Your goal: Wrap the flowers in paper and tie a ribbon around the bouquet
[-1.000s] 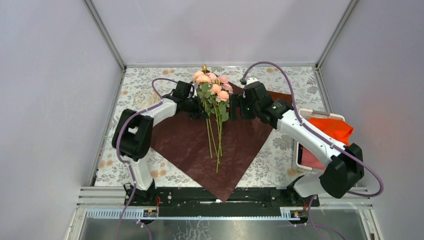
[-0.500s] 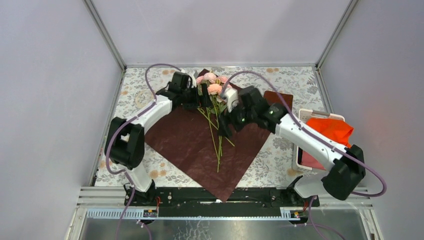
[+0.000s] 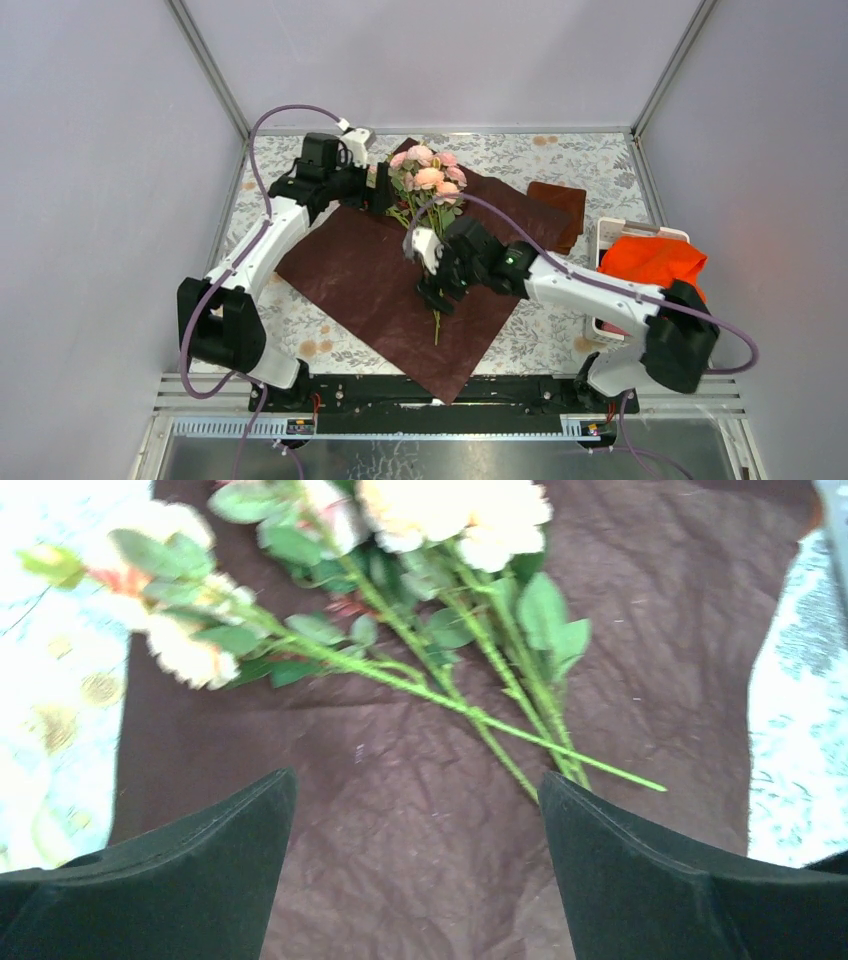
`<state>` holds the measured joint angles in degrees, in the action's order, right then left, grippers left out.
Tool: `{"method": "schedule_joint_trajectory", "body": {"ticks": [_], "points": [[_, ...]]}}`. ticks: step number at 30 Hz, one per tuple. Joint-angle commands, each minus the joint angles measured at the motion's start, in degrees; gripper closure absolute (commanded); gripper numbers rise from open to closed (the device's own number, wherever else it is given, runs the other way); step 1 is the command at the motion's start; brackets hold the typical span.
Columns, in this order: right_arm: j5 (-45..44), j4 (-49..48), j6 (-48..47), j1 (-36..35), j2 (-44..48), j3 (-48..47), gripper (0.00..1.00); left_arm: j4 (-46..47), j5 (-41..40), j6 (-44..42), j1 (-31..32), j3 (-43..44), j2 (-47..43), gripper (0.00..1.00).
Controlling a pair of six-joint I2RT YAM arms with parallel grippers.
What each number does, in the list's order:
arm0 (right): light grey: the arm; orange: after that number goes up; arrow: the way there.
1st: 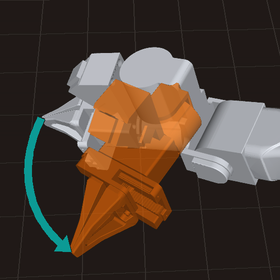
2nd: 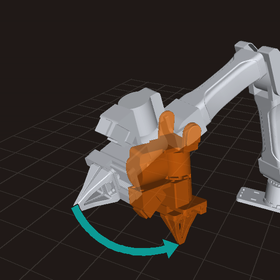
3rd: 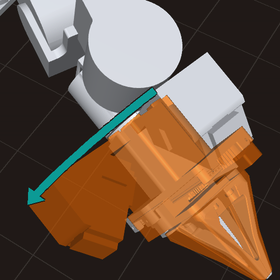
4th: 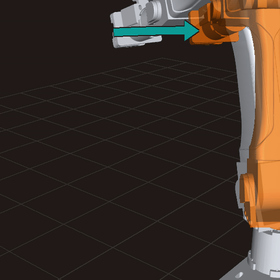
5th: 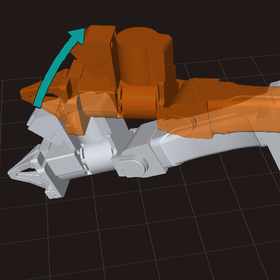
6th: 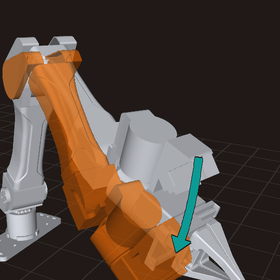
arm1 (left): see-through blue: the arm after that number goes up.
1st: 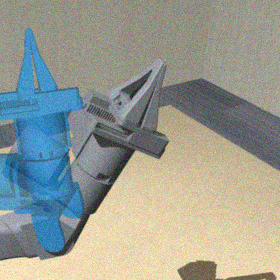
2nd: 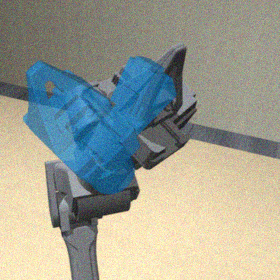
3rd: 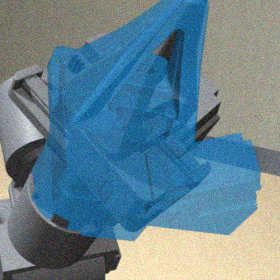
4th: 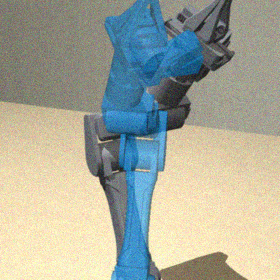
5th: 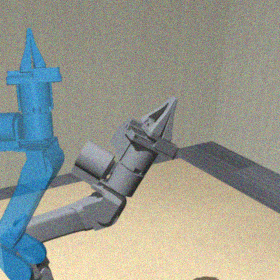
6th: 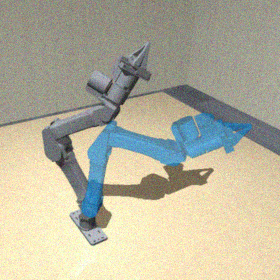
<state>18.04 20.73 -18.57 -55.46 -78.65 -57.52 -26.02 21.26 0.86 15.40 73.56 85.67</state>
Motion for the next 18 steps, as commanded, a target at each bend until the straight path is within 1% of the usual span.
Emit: {"method": "schedule_joint_trajectory", "body": {"ticks": [1, 2, 4, 8, 11, 13, 18], "points": [[-11.93, -13.46, 17.62, 5.21, -9.39, -5.81, 0.24, 0.54, -1.71, -3.66, -4.59, -2.73, -2.53, 0.04], [-13.15, -14.14, 19.06, 5.86, -12.23, -7.36, 0.26, 0.69, -1.36, -5.74, -5.52, -4.0, -4.3, 0.04], [-14.6, -14.86, 22.14, 7.25, -17.7, -11.26, 0.3, -0.29, 0.54, -12.66, -7.09, -7.11, -8.43, 0.03], [-17.67, -13.75, 24.65, 8.96, -28.99, -21.53, 0.36, -11.12, 5.74, -32.03, -7.75, -13.96, -17.86, 0.02], [-21.75, -14.56, 24.96, 9.38, -35.24, -26.04, 0.41, -18.84, 8.48, -42.7, -7.76, -19.89, -23.36, 0.01], [-23.81, -14.04, 24.96, 9.41, -38.77, -29.02, 0.44, -22.49, 9.13, -46.01, -7.67, -23.02, -24.32, 0.01], [-27.3, -14.14, 24.5, 9.41, -44.52, -34.25, 0.5, -21.38, 6.76, -48.23, -7.36, -30.98, -24.82, 0.02]]}}
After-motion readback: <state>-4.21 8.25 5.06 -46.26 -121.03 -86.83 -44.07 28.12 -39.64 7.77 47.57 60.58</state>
